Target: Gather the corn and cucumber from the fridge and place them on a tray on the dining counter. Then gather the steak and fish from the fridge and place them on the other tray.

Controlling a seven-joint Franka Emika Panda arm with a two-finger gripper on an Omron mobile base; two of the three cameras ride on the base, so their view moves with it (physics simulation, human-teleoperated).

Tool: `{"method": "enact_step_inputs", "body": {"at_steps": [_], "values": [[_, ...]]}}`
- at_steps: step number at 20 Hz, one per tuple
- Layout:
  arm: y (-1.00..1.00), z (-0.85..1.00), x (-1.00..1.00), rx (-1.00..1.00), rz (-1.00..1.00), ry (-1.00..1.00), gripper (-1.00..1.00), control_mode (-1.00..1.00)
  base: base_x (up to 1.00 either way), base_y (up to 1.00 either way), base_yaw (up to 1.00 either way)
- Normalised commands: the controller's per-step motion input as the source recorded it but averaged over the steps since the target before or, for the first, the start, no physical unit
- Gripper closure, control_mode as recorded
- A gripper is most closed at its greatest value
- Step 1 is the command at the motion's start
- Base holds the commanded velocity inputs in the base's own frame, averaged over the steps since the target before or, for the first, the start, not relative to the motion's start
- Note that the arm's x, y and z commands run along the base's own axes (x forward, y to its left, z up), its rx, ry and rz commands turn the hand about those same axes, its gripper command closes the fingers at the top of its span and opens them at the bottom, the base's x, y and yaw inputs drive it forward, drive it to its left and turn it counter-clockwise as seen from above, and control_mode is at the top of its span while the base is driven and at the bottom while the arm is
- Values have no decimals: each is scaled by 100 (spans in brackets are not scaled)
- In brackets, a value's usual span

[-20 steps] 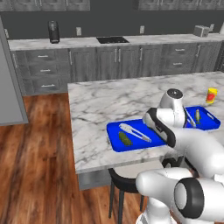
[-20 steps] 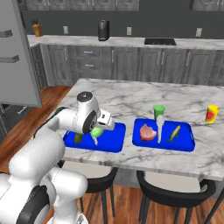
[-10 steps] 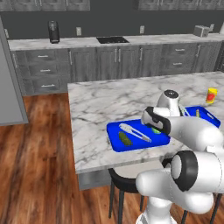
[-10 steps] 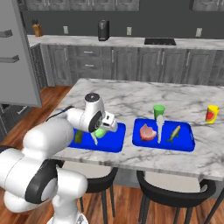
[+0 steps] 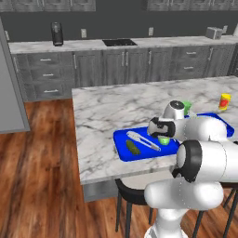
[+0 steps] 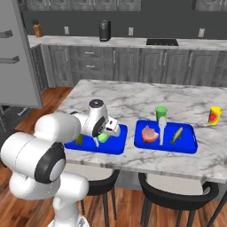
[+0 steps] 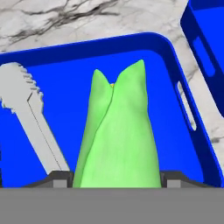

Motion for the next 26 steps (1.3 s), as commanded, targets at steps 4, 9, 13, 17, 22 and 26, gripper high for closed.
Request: {"method": "enact_step_inputs", "body": {"at_steps": [4, 9, 13, 17, 22, 26], "values": [[1, -36, 8, 0, 0, 0, -100, -100, 0, 0, 0], [0, -22, 1, 0, 0, 0, -100, -100, 0, 0, 0], [0, 5, -10, 0, 0, 0, -100, -100, 0, 0, 0], [0, 29, -16, 0, 0, 0, -100, -100, 0, 0, 0], [0, 65, -33, 0, 0, -2, -100, -100, 0, 0, 0], [0, 78, -53, 0, 0, -5, -100, -100, 0, 0, 0]]}}
